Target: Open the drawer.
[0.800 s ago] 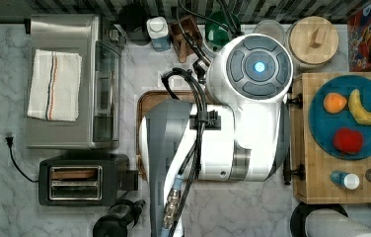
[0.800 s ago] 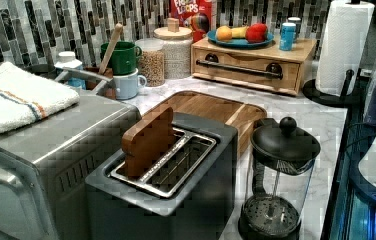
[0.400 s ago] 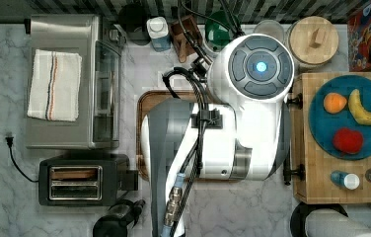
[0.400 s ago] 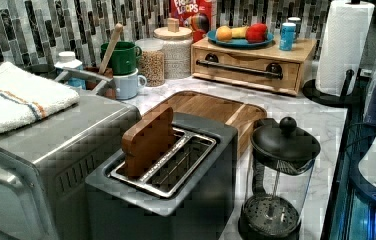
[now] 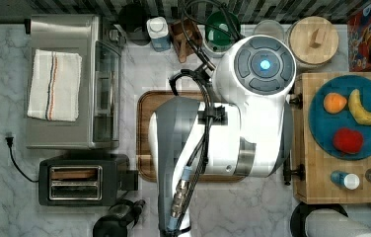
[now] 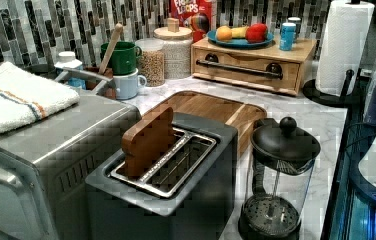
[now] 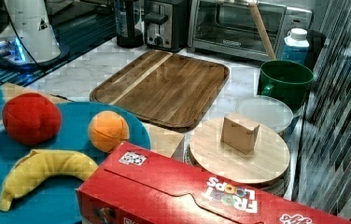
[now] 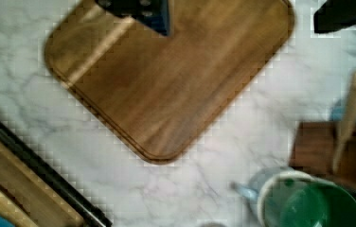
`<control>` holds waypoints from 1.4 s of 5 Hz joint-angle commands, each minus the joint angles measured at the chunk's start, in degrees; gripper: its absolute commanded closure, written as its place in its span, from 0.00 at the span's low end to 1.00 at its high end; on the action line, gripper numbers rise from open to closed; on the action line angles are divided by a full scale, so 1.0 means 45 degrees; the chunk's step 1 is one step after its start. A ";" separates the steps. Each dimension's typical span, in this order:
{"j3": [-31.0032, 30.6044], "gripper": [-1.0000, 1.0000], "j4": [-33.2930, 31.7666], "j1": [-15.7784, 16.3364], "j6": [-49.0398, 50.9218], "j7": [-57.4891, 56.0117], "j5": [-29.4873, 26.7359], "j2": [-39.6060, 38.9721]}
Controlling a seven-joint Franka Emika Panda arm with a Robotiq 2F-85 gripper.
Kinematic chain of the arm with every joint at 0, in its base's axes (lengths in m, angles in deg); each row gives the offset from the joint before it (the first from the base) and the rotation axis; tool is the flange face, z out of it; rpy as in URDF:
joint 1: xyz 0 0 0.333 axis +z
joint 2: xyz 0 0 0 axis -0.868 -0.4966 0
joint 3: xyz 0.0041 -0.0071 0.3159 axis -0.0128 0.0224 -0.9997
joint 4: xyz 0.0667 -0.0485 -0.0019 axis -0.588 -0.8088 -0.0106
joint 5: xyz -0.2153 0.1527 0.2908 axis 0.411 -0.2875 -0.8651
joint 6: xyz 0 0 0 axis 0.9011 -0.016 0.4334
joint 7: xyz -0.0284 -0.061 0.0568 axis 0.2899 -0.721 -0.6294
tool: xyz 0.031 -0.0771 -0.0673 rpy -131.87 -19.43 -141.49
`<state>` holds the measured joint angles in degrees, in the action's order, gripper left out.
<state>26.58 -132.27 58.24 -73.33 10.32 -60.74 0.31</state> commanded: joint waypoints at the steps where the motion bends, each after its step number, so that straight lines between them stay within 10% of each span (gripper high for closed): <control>1: 0.0783 0.00 -0.2194 -0.0768 -0.0938 -0.5596 0.0904 0.1562; 7: 0.2486 0.00 -0.5399 -0.1604 -0.5944 -1.0639 0.2262 0.1048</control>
<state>38.91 -153.76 49.17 -99.48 -34.90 -53.19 4.08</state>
